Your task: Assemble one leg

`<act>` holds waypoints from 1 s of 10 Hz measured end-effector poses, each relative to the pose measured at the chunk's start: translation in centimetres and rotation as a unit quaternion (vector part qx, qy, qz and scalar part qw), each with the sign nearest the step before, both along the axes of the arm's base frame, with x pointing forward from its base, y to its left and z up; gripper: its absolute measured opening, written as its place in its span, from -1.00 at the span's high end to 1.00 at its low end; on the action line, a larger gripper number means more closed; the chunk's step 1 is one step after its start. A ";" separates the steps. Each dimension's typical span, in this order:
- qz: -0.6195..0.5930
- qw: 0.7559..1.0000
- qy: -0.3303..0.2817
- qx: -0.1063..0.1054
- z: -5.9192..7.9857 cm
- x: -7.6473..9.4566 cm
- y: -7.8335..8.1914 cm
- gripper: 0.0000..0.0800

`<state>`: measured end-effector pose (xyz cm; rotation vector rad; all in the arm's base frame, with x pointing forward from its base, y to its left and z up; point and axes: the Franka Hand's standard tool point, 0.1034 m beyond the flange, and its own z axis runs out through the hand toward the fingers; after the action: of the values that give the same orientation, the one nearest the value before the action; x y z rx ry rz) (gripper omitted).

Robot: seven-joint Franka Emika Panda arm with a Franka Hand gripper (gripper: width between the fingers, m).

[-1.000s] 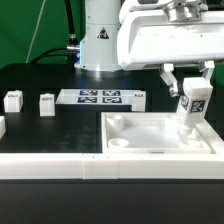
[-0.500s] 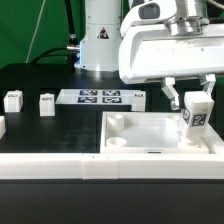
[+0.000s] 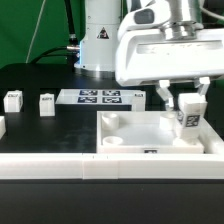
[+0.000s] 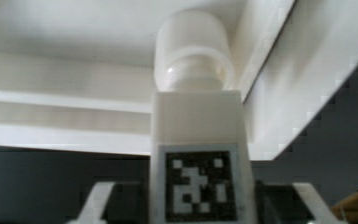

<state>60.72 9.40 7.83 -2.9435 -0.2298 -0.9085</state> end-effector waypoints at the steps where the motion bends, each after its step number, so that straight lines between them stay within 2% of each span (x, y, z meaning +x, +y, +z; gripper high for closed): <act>1: -0.001 1.000 -0.001 0.001 0.0 -0.1 -0.1 0.28; 3: 0.000 1.000 0.003 0.001 0.0 0.0 0.0 0.28; 4: 0.001 1.000 0.009 0.000 -0.2 -0.2 0.0 0.11; 5: 0.001 1.000 0.009 0.000 -0.3 -0.2 0.0 -0.33; 6: 0.001 1.000 0.009 0.000 -0.3 -0.2 0.0 -0.33; 7: 0.001 1.000 0.009 0.000 -0.3 -0.2 0.0 -0.57; 10: 0.001 1.000 0.009 0.000 -0.3 -0.2 0.0 -0.61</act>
Offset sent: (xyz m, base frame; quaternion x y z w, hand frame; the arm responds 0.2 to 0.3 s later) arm 0.0000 0.0000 0.0000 0.0000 0.0000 0.0000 1.0000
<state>60.49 9.36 7.51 -2.9491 -0.2312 -0.8805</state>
